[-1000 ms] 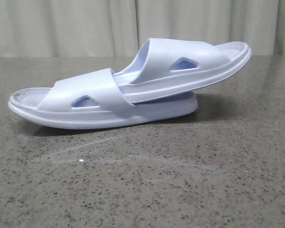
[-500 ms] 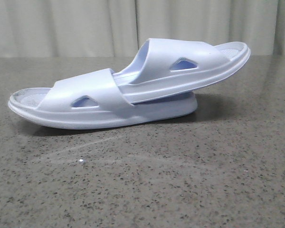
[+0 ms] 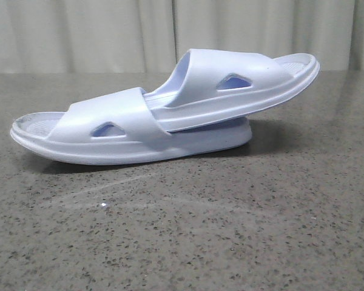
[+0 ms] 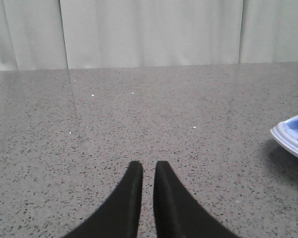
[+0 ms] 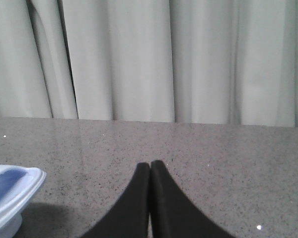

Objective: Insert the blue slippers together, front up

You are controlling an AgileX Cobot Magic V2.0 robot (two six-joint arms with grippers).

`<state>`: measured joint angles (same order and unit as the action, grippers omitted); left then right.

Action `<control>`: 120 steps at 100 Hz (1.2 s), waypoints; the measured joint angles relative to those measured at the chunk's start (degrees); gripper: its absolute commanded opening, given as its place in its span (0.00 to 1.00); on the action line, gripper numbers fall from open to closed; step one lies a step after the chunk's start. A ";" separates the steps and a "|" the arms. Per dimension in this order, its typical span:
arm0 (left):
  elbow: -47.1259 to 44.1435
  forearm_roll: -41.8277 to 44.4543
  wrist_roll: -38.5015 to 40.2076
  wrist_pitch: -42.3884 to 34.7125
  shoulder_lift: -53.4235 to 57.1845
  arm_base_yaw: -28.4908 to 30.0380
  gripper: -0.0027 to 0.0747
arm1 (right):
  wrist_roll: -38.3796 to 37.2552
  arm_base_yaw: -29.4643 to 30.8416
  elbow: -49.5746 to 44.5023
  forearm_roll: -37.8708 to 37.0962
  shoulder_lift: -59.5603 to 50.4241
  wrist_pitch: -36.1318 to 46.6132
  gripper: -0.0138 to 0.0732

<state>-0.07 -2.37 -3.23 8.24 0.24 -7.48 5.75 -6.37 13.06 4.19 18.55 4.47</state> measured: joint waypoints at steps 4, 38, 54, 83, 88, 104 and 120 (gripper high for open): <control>0.00 0.00 0.00 0.00 0.00 0.00 0.06 | -1.03 0.00 -1.58 -0.78 -0.12 1.23 0.04; 0.00 0.00 0.00 0.00 0.00 0.00 0.06 | -5.18 0.00 -11.54 -2.41 -10.08 4.84 0.04; 0.00 0.00 0.00 0.00 0.00 0.00 0.06 | -6.43 0.26 -13.60 -4.55 -16.18 3.94 0.04; 0.00 0.00 0.00 0.00 0.00 0.00 0.06 | -8.87 2.73 -13.60 -6.39 -19.07 -0.50 0.04; 0.00 0.00 0.00 0.00 0.00 0.00 0.06 | -8.97 2.73 -13.60 -6.53 -19.07 -1.60 0.04; 0.00 0.00 0.00 0.00 0.00 0.00 0.06 | -9.18 2.73 -13.60 -6.79 -19.07 -3.64 0.04; 0.00 0.00 0.00 0.00 0.00 0.00 0.06 | -9.29 2.73 -13.60 -6.82 -19.07 -3.99 0.04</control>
<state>-0.07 -2.37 -3.23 8.24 0.24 -7.48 -3.54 -3.64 -0.54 -2.62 -0.52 0.48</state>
